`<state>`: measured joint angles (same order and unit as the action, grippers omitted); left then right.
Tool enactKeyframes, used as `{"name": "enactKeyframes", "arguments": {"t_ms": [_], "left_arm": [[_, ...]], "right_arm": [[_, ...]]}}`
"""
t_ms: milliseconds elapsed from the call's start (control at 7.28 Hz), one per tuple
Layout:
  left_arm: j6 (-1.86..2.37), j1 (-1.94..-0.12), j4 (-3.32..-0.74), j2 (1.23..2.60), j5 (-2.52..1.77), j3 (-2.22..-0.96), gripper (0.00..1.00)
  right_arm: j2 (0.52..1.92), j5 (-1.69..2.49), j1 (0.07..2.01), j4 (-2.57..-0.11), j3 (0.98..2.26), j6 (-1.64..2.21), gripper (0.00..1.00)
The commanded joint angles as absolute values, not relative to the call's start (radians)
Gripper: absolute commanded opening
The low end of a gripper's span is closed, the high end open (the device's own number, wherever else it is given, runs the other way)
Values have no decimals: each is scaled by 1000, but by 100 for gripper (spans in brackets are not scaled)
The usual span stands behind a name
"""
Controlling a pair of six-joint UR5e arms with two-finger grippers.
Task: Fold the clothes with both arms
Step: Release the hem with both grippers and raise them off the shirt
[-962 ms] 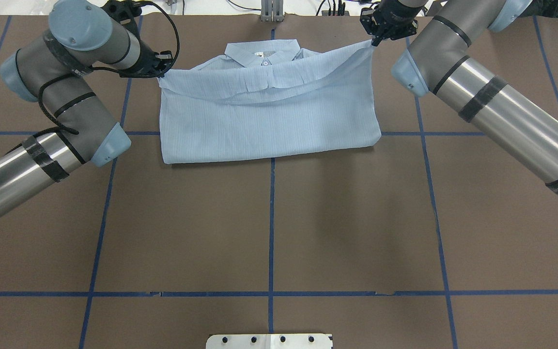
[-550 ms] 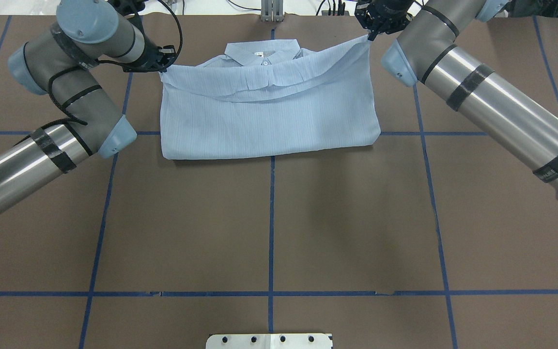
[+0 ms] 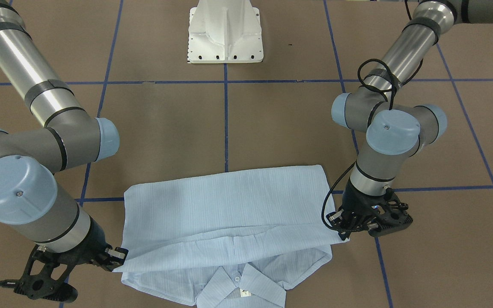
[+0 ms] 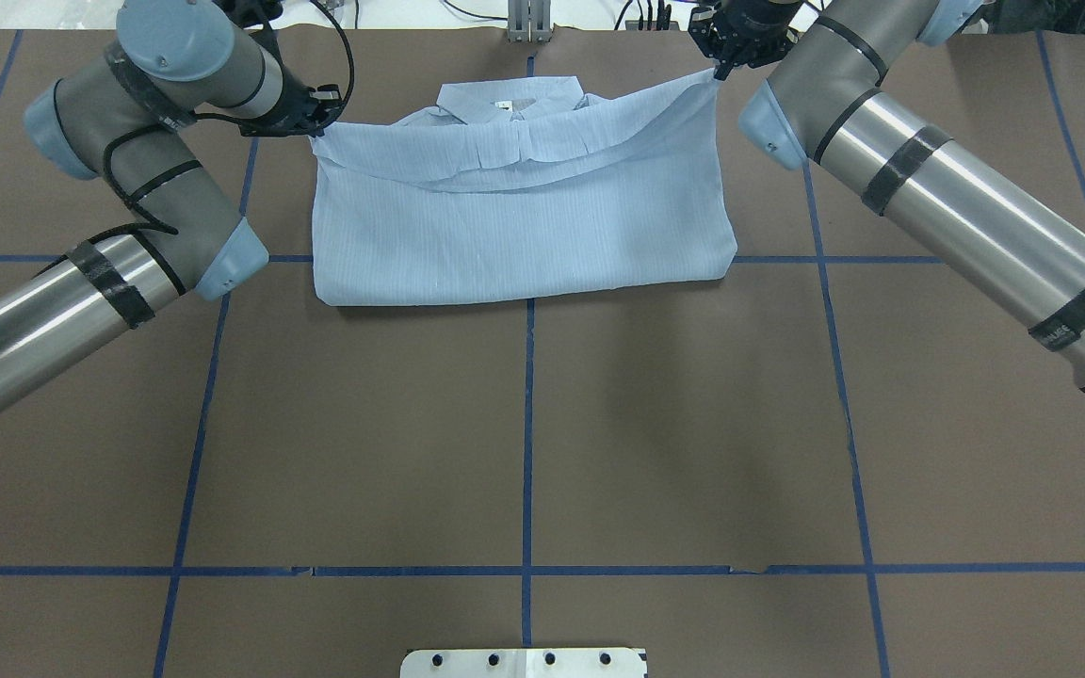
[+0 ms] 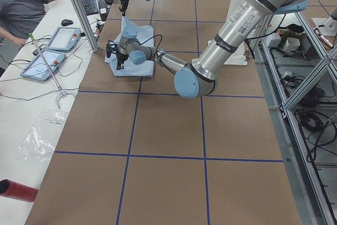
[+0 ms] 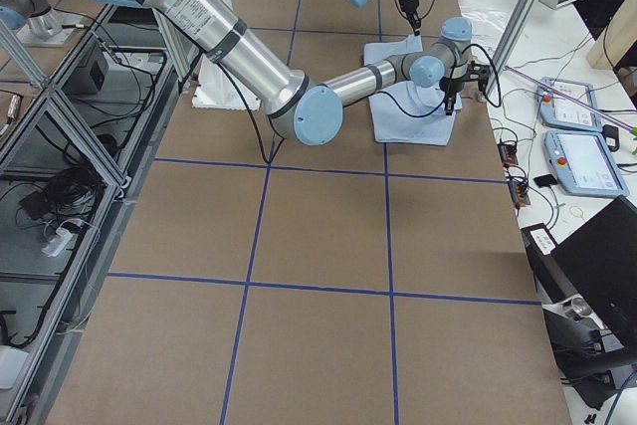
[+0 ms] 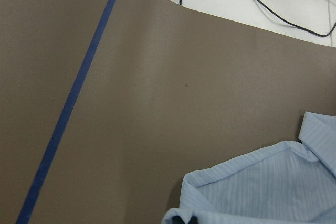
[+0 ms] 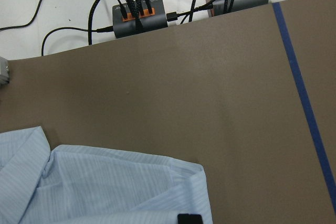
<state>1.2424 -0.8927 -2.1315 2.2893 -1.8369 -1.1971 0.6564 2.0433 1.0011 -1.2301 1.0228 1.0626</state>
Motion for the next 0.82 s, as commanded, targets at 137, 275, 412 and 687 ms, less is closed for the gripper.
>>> {"name": "enactKeyframes", "arguments": {"t_ms": [137, 275, 412, 687], "left_arm": [[1247, -893, -2128, 2289, -1839, -1224, 100], [1247, -893, -2128, 2287, -1839, -1226, 100], [1249, -894, -2123, 2283, -1839, -1242, 100], [1252, -899, -2105, 2240, -1854, -1345, 100]], "right_arm": [[663, 1960, 976, -1226, 1034, 1051, 100], [670, 1963, 976, -1226, 1049, 1048, 100], [698, 1968, 976, -1226, 1089, 1048, 100], [840, 1968, 919, -1226, 1271, 1046, 100]]}}
